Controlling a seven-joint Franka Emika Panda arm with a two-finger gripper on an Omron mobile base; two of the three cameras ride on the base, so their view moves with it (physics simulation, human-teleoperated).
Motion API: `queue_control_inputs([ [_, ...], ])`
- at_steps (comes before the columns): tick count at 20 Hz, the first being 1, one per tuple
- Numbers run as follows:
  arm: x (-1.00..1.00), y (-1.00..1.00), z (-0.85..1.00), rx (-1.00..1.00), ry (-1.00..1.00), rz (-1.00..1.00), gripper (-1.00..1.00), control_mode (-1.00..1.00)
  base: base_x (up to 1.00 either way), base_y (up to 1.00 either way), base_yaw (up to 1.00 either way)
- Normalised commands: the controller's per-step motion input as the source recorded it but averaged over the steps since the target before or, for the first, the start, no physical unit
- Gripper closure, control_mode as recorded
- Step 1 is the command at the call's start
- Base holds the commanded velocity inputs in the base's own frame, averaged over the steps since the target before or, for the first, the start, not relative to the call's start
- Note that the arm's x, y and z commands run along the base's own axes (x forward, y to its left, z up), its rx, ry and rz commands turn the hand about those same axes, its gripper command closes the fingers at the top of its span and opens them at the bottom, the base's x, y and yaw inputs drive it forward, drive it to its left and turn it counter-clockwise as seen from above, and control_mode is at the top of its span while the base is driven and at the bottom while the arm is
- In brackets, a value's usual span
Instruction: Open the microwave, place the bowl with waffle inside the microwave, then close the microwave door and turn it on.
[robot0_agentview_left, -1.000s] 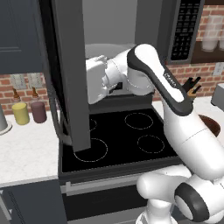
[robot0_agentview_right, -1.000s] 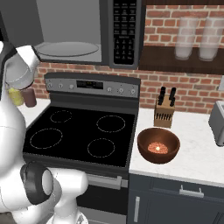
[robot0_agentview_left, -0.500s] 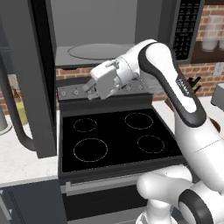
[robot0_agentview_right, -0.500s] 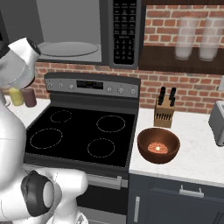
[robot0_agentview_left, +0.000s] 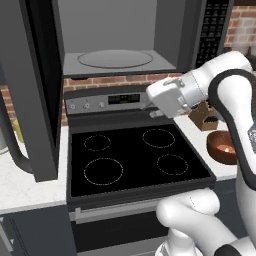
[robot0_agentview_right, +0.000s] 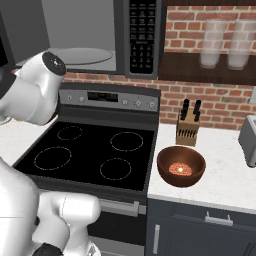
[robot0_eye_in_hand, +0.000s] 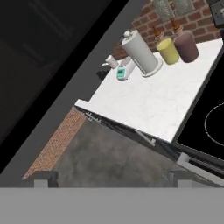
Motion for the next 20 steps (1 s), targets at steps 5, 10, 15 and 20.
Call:
queue_control_inputs([
  [5, 0.01, -0.99, -0.23, -0.06, 0.08, -0.61, -1.0, -1.0, 0.0, 0.0, 0.0],
  [10, 0.1, -0.89, -0.25, -0.18, 0.36, -0.61, -1.0, -1.0, 0.0, 0.0, 0.0],
  [15, 0.0, -1.0, -0.53, -0.09, 0.21, -0.39, -1.0, -1.0, 0.0, 0.0, 0.0],
  [20, 0.0, -1.0, -0.44, -0.01, 0.11, -0.43, -1.0, -1.0, 0.0, 0.0, 0.0],
])
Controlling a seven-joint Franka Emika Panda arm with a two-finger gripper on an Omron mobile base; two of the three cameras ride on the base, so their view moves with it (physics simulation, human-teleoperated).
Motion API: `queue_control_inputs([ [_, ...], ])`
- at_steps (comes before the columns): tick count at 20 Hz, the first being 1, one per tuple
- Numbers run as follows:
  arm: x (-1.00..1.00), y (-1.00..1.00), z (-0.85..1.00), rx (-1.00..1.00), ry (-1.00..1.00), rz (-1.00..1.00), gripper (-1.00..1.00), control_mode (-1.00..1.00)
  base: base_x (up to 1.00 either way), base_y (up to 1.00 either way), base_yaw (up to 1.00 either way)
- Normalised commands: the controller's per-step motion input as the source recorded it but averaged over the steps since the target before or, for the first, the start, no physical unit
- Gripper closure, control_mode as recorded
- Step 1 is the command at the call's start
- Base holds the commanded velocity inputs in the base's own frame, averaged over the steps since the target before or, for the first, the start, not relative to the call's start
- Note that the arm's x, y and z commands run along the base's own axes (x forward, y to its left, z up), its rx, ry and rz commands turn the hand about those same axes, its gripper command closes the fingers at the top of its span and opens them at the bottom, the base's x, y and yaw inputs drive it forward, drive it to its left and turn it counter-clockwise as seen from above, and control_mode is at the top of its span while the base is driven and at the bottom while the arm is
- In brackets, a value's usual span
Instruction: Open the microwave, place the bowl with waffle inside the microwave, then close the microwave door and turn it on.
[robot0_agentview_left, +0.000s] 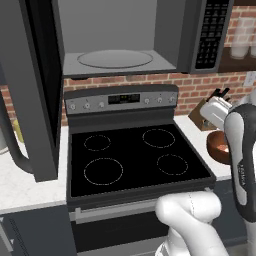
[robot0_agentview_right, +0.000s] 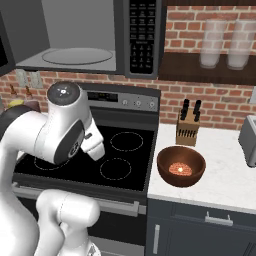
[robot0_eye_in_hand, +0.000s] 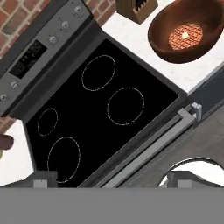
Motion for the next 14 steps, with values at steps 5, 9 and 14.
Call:
queue_control_inputs([
  [5, -0.02, -1.0, -0.45, 0.0, 0.08, -0.51, -1.0, -1.0, 0.0, 0.0, 0.0],
  [9, 0.0, -1.0, -0.45, 0.0, 0.13, -0.5, -1.0, -1.0, 0.0, 0.0, 0.0],
  [14, 0.0, -0.91, -0.43, 0.02, 0.2, -0.22, -1.0, -1.0, 0.0, 0.0, 0.0],
])
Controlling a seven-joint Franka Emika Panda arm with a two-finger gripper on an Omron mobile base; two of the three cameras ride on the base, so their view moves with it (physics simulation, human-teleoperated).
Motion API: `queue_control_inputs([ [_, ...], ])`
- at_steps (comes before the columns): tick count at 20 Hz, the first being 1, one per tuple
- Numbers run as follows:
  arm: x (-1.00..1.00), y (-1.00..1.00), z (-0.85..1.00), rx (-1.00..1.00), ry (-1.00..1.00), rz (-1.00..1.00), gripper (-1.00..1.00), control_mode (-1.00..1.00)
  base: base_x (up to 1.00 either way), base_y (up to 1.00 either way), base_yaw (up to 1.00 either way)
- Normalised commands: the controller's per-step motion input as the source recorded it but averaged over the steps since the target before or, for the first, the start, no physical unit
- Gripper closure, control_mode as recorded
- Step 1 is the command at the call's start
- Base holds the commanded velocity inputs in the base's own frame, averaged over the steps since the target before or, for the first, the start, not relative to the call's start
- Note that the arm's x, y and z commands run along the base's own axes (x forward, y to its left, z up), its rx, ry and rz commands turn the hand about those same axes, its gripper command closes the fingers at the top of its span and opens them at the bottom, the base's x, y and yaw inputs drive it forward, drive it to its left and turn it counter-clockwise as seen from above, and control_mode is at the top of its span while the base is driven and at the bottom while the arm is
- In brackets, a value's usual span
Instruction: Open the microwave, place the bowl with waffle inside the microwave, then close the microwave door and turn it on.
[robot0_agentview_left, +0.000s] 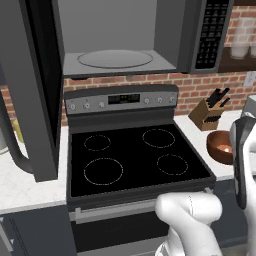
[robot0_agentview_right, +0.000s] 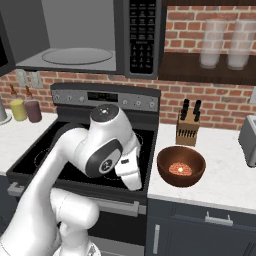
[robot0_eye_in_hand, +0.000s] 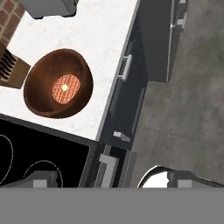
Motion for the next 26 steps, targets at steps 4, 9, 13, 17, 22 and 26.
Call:
queue_control_inputs([
  [4, 0.0, -0.65, -0.29, 0.05, 0.16, -0.01, -1.0, -1.0, 0.0, 0.0, 0.0],
  [9, 0.08, -0.46, -0.22, 0.12, 0.05, 0.08, -1.0, -1.0, 0.0, 0.0, 0.0],
  [13, 0.37, -0.34, -0.31, 0.13, 0.0, 0.05, -1.0, -1.0, 0.0, 0.0, 0.0],
  [17, 0.47, -0.19, -0.37, 0.1, 0.0, 0.04, -1.0, -1.0, 0.0, 0.0, 0.0],
  [22, 0.37, -0.22, -0.25, 0.09, 0.0, 0.03, -1.0, -1.0, 0.0, 0.0, 0.0],
  [26, 0.37, -0.2, -0.24, 0.06, 0.0, 0.01, -1.0, -1.0, 0.0, 0.0, 0.0],
])
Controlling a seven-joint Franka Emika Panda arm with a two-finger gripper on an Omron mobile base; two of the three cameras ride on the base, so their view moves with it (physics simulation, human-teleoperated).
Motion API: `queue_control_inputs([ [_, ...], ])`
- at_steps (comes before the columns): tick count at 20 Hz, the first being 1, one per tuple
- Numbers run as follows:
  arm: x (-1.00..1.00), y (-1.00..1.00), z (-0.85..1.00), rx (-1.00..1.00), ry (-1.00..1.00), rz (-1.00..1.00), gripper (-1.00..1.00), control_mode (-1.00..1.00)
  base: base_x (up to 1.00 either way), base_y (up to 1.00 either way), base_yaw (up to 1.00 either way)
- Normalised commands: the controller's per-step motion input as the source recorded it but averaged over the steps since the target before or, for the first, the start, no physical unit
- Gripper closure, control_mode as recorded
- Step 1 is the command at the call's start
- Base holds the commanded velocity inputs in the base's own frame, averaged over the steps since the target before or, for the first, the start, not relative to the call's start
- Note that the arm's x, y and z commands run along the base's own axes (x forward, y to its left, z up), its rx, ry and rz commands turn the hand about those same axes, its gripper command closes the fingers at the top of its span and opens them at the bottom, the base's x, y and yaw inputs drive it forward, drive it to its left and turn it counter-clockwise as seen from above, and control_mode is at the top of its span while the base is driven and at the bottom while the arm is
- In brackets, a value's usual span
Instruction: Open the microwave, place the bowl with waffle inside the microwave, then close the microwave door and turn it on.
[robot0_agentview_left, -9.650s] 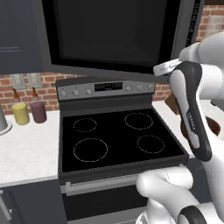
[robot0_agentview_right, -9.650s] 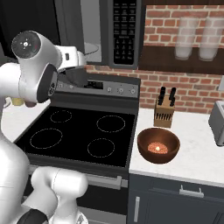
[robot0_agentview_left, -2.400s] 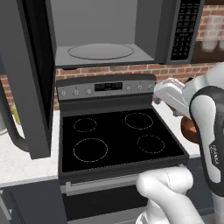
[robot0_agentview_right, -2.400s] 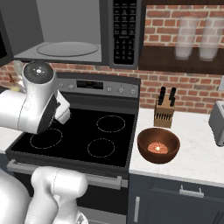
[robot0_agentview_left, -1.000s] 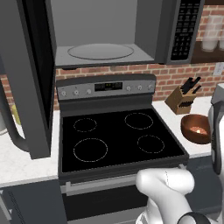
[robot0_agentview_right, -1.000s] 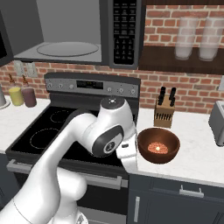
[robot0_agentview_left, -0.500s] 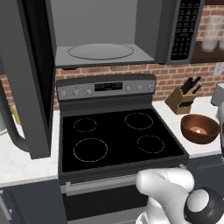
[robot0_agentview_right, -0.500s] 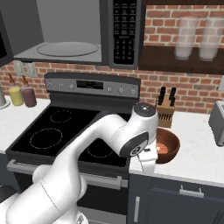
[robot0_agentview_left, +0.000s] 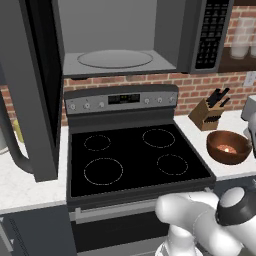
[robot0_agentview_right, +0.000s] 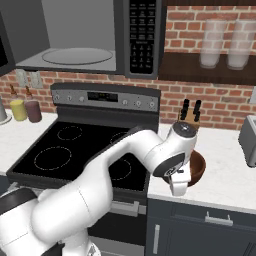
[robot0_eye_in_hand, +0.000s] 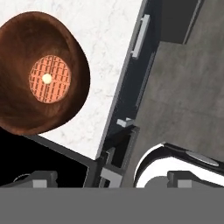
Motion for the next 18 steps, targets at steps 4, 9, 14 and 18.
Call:
queue_control_inputs([
  [4, 0.34, -0.26, -0.2, 0.07, 0.0, 0.0, -1.0, -1.0, 0.0, 0.0, 0.0],
  [9, 0.28, -0.21, -0.25, 0.04, 0.0, 0.0, -1.0, -1.0, 0.0, 0.0, 0.0],
  [14, 0.24, -0.08, -0.27, 0.0, 0.0, 0.0, -1.0, -1.0, 0.0, 0.0, 0.0],
  [18, 0.21, 0.0, -0.24, 0.0, 0.0, 0.0, -1.0, -1.0, 0.0, 0.0, 0.0],
])
